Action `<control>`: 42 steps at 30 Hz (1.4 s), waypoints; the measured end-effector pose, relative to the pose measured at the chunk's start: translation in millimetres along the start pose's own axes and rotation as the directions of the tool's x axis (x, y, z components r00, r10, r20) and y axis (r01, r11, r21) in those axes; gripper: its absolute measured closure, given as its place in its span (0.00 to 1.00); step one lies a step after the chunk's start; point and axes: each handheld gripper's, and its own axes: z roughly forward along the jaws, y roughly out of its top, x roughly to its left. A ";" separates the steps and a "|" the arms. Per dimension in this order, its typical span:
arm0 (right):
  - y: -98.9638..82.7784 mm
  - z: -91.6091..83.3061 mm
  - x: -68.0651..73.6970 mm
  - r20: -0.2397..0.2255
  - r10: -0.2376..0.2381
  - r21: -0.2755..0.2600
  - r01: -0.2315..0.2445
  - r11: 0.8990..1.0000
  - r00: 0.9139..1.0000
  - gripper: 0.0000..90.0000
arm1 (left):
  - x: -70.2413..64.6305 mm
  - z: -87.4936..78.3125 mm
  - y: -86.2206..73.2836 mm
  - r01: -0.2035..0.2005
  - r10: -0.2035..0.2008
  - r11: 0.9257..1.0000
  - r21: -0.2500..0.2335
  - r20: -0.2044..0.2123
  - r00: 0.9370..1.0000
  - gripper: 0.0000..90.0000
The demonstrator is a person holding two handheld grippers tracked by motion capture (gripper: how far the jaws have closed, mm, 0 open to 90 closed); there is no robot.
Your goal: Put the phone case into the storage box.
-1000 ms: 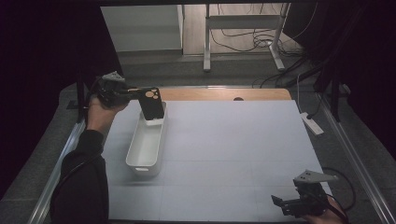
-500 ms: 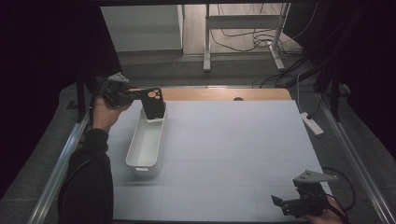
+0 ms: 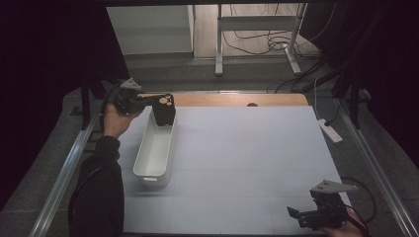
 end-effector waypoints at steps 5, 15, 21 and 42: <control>-0.1 0.1 -0.4 -0.003 0.003 -0.001 -0.003 1.000 1.000 0.01 | 2.1 4.3 -4.1 -0.012 0.012 1.000 -0.013 -0.006 1.000 0.92; 0.1 0.1 -0.2 -0.005 -0.001 0.004 0.001 1.000 1.000 0.01 | 6.0 10.0 -8.1 0.013 -0.016 0.999 -0.040 -0.072 0.997 0.88; 0.1 0.1 -0.2 -0.006 -0.002 0.004 0.002 1.000 1.000 0.01 | 8.1 9.3 -8.5 0.050 -0.053 0.998 -0.038 -0.078 0.996 0.82; -0.5 -0.7 1.2 0.004 -0.015 -0.006 0.015 1.000 1.000 0.01 | 9.4 5.3 -18.0 0.207 -0.207 0.978 0.005 0.028 0.978 0.60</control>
